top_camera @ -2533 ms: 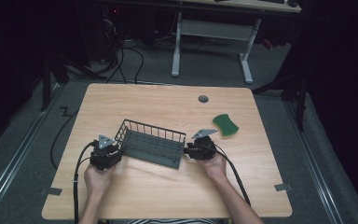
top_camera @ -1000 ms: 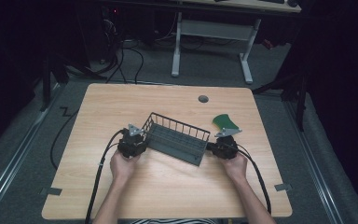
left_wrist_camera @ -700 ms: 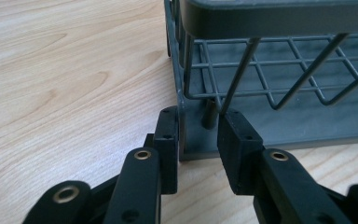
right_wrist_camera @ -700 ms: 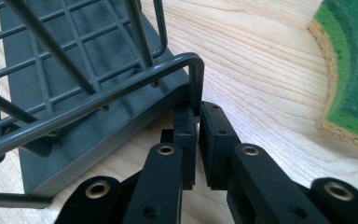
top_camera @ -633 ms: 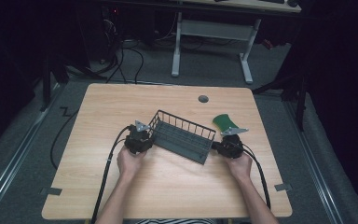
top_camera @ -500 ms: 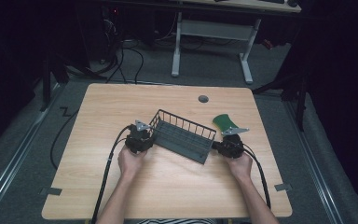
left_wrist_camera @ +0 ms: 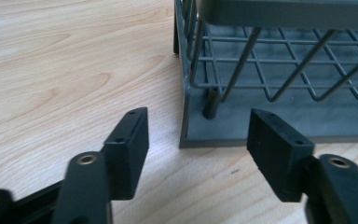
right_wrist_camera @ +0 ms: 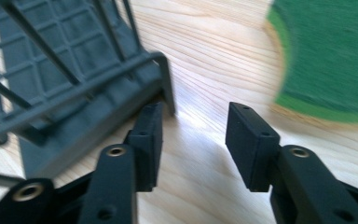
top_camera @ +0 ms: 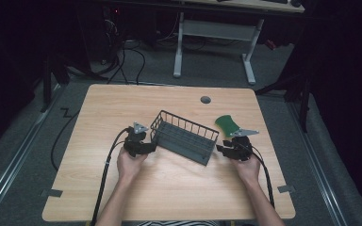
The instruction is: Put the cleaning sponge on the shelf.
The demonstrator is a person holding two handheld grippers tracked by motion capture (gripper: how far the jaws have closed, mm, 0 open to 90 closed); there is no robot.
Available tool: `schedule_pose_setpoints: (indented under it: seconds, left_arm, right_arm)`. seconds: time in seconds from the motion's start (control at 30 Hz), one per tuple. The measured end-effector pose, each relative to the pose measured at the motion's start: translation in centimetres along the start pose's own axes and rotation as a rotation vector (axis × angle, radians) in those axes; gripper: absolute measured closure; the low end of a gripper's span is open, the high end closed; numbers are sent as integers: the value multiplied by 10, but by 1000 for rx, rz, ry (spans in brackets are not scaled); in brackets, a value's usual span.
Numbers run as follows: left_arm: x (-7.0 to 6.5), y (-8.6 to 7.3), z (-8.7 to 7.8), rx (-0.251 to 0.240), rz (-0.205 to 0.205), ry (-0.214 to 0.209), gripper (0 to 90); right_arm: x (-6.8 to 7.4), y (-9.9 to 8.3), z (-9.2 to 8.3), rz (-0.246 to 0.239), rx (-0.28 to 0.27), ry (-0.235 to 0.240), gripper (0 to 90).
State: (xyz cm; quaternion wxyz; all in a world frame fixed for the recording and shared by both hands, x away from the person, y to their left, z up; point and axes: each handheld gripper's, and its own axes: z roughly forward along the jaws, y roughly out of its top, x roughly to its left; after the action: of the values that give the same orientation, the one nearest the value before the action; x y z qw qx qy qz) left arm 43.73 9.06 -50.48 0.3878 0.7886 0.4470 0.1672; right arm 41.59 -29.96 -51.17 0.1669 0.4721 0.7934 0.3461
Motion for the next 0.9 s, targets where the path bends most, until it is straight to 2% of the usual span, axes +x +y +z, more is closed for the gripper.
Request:
schedule_pose_setpoints:
  seconds: [0.17,0.33,0.43,0.5,0.6,0.63,0.7,0.8,0.9]
  left_arm:
    - [3,-12,-12,-8,0,20,348]
    - [9,-31,-21,17,7,63,344]
    - [15,-43,-26,12,-16,86,341]
    - [16,-46,-27,13,-21,91,335]
    - [20,-52,-28,20,-32,119,331]
    - [23,-56,-28,32,-48,124,334]
    - [24,-58,-27,39,-50,122,334]
    - [26,-61,-29,25,-54,136,334]
    - [27,-63,-30,15,-56,143,333]
  right_arm:
    - [-11,-6,-11,33,-45,-26,496]
    - [-18,-5,-14,46,-75,-29,465]
    - [-25,-2,-14,65,-101,-44,405]
    - [-29,0,-14,79,-118,-53,386]
    - [-32,3,-14,76,-113,-73,361]
    - [-36,8,-15,73,-103,-96,339]
    - [-38,11,-16,80,-100,-107,326]
    - [-46,24,-16,93,-86,-143,270]
    - [-49,30,-14,91,-83,-157,258]
